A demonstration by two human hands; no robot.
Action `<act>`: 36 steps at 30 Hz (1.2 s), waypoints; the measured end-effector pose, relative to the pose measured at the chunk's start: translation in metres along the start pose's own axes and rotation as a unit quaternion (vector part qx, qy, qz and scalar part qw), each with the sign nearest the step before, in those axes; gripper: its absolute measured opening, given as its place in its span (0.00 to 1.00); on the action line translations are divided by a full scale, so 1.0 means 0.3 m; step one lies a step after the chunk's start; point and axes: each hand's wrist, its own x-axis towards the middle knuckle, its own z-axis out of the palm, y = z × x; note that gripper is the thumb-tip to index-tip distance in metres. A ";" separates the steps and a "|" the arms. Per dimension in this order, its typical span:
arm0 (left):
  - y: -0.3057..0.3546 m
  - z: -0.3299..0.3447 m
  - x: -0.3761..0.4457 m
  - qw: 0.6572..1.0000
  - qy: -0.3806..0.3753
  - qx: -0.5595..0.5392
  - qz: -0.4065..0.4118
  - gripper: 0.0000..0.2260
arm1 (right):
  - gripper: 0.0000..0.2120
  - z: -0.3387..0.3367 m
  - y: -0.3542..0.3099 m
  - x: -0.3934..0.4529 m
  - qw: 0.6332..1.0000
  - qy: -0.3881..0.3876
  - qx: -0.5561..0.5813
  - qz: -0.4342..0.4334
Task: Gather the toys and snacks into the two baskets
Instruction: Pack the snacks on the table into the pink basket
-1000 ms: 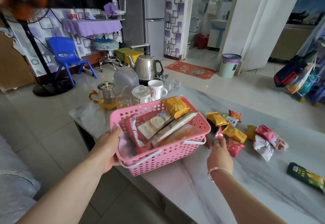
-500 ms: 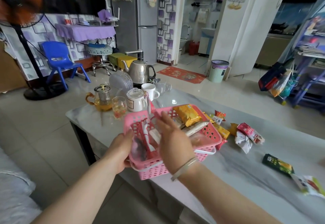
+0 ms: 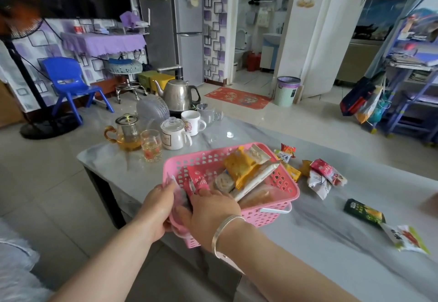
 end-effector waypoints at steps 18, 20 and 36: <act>0.045 0.016 0.069 1.000 -0.015 -0.013 0.007 0.18 | 0.21 -0.050 0.644 0.104 0.782 0.500 0.311 0.204; 0.052 0.004 0.081 1.000 -0.009 -0.027 0.008 0.16 | 0.23 0.040 0.754 0.146 0.845 0.396 0.235 0.273; 0.054 0.001 0.153 1.000 0.005 -0.029 0.007 0.13 | 0.19 0.319 0.825 0.251 0.957 0.160 -0.001 0.243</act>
